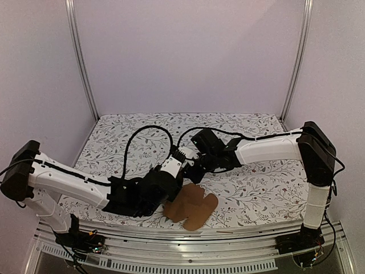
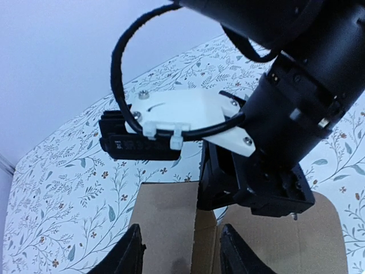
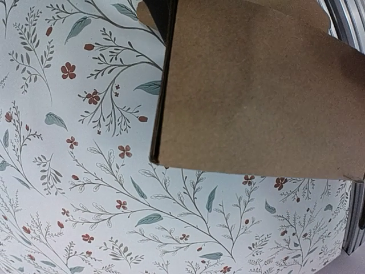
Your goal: Fold the paper box
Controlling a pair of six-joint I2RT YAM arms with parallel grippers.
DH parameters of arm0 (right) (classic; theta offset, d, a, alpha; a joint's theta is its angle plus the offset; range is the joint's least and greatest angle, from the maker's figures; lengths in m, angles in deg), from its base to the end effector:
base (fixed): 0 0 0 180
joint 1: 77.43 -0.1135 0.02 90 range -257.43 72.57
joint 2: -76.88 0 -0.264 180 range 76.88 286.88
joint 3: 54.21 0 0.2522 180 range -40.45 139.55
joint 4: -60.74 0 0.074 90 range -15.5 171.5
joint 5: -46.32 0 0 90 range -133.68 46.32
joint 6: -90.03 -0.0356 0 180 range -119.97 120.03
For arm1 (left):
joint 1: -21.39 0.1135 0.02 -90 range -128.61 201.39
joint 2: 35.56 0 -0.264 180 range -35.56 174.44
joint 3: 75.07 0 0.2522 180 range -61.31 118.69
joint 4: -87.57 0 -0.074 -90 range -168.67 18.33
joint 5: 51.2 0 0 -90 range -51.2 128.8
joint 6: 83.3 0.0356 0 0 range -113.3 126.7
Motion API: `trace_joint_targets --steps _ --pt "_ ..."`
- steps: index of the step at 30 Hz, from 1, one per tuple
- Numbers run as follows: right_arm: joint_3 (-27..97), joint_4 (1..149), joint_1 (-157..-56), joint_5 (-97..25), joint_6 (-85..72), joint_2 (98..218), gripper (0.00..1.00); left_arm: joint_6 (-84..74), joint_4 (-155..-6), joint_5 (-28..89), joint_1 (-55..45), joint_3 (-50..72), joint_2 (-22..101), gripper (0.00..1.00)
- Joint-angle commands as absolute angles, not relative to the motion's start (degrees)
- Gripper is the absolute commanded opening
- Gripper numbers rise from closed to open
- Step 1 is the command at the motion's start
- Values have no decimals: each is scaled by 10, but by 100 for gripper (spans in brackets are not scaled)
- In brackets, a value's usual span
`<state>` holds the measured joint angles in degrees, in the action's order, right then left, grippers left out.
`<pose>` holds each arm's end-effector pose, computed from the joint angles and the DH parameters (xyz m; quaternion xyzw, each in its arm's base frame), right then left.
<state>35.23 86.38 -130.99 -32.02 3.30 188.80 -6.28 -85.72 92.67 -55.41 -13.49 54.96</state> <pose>0.2462 0.3456 0.1809 -0.4741 0.7999 0.2370 0.2815 0.1011 -0.3053 0.2001 0.2436 0.7826 -0.0019 0.5729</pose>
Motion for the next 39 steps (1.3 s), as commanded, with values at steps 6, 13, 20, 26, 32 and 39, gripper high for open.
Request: trace_joint_targets --steps 6,13,20,26,32,39 --pt "339 842 -1305 -303 59 1880 3 -101 -812 831 -565 -172 390 57" --pt "336 837 -1304 -278 86 1883 4 -233 -794 560 -370 -249 278 69" --pt "341 837 -1303 -269 95 1892 6 -297 -791 321 -237 -237 344 73" --pt "345 840 -1303 -272 102 1904 7 -326 -843 267 -225 -255 403 70" --pt "351 840 -1303 -267 110 1916 9 -344 -919 247 -219 -298 429 65" --pt "377 840 -1301 -229 121 1947 15 -358 -987 210 -203 -325 455 60"
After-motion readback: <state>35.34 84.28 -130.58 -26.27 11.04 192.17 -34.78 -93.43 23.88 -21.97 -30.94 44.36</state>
